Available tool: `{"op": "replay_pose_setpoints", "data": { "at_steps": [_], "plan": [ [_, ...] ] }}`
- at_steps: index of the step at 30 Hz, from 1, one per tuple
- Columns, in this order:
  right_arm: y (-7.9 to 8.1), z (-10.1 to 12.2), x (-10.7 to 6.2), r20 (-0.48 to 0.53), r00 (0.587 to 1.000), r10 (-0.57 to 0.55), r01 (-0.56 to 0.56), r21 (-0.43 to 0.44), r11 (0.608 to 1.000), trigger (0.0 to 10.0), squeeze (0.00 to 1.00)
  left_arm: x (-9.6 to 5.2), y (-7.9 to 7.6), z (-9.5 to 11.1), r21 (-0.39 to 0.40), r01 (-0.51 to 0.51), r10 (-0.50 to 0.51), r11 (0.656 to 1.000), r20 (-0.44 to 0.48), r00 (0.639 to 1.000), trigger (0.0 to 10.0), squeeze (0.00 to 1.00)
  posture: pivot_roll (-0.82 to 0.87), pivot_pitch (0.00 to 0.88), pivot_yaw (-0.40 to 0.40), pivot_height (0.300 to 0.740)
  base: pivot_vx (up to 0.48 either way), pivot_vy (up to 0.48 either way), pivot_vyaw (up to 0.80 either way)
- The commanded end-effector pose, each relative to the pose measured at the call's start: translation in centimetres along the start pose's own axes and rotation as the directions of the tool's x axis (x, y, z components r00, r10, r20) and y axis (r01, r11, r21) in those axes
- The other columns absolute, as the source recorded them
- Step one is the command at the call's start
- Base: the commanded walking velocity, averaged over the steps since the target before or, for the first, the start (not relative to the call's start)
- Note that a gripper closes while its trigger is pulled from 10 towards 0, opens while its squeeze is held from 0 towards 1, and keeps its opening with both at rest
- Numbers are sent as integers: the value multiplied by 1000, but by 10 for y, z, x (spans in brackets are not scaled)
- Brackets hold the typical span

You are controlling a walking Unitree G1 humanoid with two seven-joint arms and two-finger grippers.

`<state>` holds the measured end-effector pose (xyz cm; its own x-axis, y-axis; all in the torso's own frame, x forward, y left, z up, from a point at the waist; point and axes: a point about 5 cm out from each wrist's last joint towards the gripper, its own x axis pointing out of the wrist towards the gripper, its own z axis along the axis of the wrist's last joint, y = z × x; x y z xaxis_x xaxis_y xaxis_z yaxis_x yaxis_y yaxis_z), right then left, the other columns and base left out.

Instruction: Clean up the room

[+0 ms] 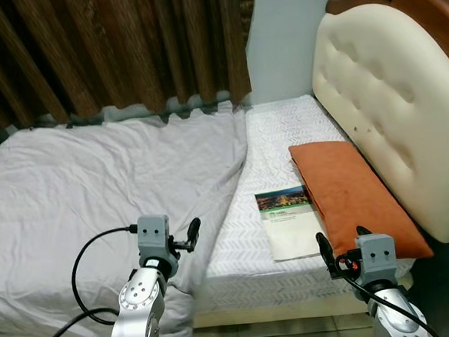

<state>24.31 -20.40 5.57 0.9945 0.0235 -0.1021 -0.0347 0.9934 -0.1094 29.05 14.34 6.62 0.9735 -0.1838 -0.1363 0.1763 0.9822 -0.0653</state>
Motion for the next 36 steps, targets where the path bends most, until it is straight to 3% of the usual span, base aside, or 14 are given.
{"op": "replay_pose_setpoints", "data": {
  "at_steps": [1, 4, 10, 15, 23, 36],
  "plan": [
    [6, 1, 0, 6, 1000, 27, -27, 13, 1000, 10000, 0, -7, 8, -4, 41, -26, 27, 999, -22, 999, 10000, 0, -91, 0, 52, 740, 0, 480, 0],
    [5, -6, -8, -24, 999, 42, -42, 18, 999, 10000, 0, -16, 4, -7, 22, -16, 17, 1000, -38, 999, 10000, 0, -91, 0, 52, 740, 0, 480, 0],
    [5, -6, -8, -25, 999, 43, -43, 18, 999, 10000, 0, -16, 4, -8, 19, -15, 15, 1000, -39, 999, 10000, 0, -91, 0, 52, 740, 0, 480, 0],
    [9, -4, 3, -27, 997, 77, -77, 1, 997, 10000, 0, -2, -6, 3, 58, -8, 10, 998, -19, 1000, 10000, 0, -88, 0, 55, 740, 115, 153, 0],
    [9, -1, 8, -16, 997, 79, -79, -4, 997, 10000, 0, -2, -13, 1, 72, 4, -2, 997, -33, 999, 10000, 0, -90, 0, 55, 740, 286, 385, 0],
    [8, -5, 13, -37, 995, 95, -95, -9, 995, 10000, 0, 3, -19, -1, 79, 19, -15, 997, -62, 998, 10000, 0, -93, 0, 58, 740, 288, 385, -790]
  ]
}}
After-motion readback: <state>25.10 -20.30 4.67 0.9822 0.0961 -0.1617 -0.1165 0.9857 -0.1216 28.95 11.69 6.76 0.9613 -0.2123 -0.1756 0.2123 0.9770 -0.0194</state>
